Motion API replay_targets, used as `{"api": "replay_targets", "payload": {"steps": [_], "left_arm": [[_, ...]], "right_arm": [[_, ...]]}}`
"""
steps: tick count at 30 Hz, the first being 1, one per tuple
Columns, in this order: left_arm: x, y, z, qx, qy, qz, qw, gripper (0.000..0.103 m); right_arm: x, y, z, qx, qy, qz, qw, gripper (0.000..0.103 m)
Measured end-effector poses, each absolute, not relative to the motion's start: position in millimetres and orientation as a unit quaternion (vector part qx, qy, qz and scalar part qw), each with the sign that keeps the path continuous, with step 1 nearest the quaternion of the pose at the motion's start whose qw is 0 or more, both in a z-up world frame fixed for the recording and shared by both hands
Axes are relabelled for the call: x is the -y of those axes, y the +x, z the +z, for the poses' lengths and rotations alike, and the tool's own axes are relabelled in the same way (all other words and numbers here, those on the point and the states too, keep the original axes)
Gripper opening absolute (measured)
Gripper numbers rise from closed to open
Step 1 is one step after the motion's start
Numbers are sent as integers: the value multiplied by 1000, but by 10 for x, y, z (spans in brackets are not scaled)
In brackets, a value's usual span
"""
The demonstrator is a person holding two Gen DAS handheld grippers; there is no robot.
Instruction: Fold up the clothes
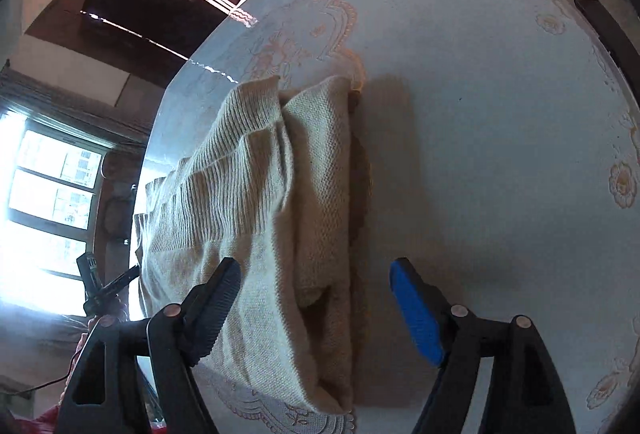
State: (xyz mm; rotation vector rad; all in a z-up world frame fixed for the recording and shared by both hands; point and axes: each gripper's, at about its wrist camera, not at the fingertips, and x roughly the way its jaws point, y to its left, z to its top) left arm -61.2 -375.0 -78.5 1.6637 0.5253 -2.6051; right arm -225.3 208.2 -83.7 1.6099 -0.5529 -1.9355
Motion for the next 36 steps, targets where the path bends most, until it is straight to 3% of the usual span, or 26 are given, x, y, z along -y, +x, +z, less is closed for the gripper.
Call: {"api": "replay_targets", "payload": {"steps": [9, 17, 18, 20, 21, 22, 23, 25, 26, 27, 36], "left_arm": [[3836, -837, -803, -248, 532, -802, -109, 86], [3651, -962, -802, -240, 536, -800, -123, 91], [3652, -964, -805, -239, 535, -801, -120, 91], [3640, -962, -815, -235, 530, -807, -112, 91], [3629, -954, -820, -231, 528, -811, -107, 90], [3605, -940, -817, -219, 527, -815, -100, 89], [3570, -930, -811, -202, 527, -821, -88, 83], [3535, -906, -804, -174, 526, -830, -62, 56], [3575, -898, -825, -195, 524, -827, -66, 37], [3616, -890, -846, -215, 522, -823, -69, 30], [3587, -603, -734, -238, 473, -848, -19, 19]], "right_arm": [[-1919, -2450, -1067, 280, 608, -648, 363, 83], [-1549, -2544, -1095, 255, 638, -619, 380, 80], [-1520, -2507, -1096, 241, 640, -623, 379, 73], [-1436, -2474, -1094, 205, 649, -635, 365, 48], [-1411, -2461, -1102, 198, 652, -637, 359, 28], [-1395, -2448, -1114, 195, 655, -638, 354, 24], [-1395, -2436, -1132, 202, 655, -638, 351, 23], [-1410, -2411, -1167, 221, 653, -636, 347, 20], [-1411, -2394, -1173, 225, 650, -639, 345, 19], [-1409, -2376, -1175, 227, 647, -641, 344, 18], [-1090, -2289, -961, 170, 626, -691, 319, 17]]}}
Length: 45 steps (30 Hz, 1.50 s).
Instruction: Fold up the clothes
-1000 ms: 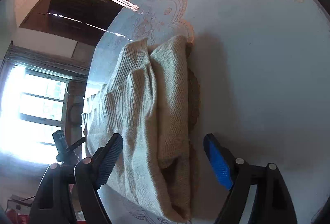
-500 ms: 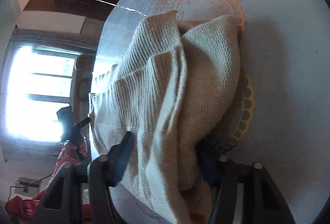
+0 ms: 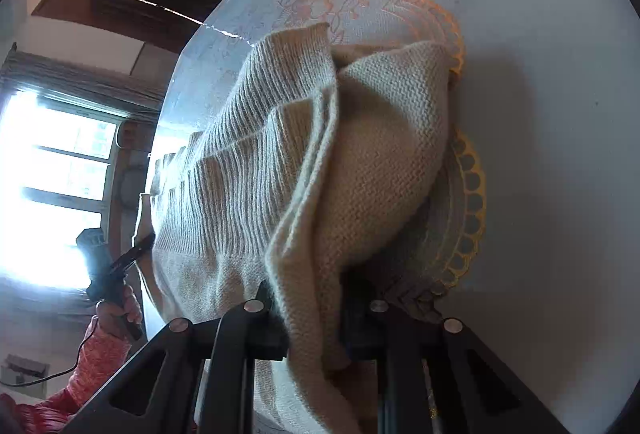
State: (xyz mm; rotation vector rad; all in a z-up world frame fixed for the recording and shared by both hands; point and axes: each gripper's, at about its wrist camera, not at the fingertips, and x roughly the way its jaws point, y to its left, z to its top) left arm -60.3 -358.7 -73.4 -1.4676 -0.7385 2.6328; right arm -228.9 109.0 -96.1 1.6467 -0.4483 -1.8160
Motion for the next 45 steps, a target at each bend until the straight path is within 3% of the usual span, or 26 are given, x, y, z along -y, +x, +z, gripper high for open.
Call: {"api": "replay_targets", "payload": {"steps": [7, 12, 20, 26, 32, 37, 39, 45], "left_arm": [[3714, 199, -345, 280, -404, 870, -34, 18], [3728, 1012, -188, 263, -379, 880, -114, 17], [3708, 2213, -446, 310, -365, 841, -252, 17], [3750, 2473, -499, 305, -353, 828, -310, 18], [4114, 2621, -677, 357, -348, 799, -337, 19], [4200, 2658, -772, 371, -357, 794, -324, 29], [4183, 2655, -772, 369, -362, 794, -320, 41], [4261, 2610, -782, 376, -375, 794, -295, 48]], "right_arm": [[-302, -2485, -600, 114, 608, -697, 363, 16], [704, -2536, -386, 35, 601, -688, 405, 16], [2415, -2325, -332, -73, 574, -660, 478, 16], [3651, -1913, -343, -138, 548, -641, 520, 16], [4456, -1689, -511, -175, 542, -637, 519, 16], [4783, -1666, -756, -202, 544, -641, 502, 19], [4848, -1726, -833, -196, 552, -641, 495, 24], [4802, -1854, -692, -191, 554, -645, 491, 31]]}}
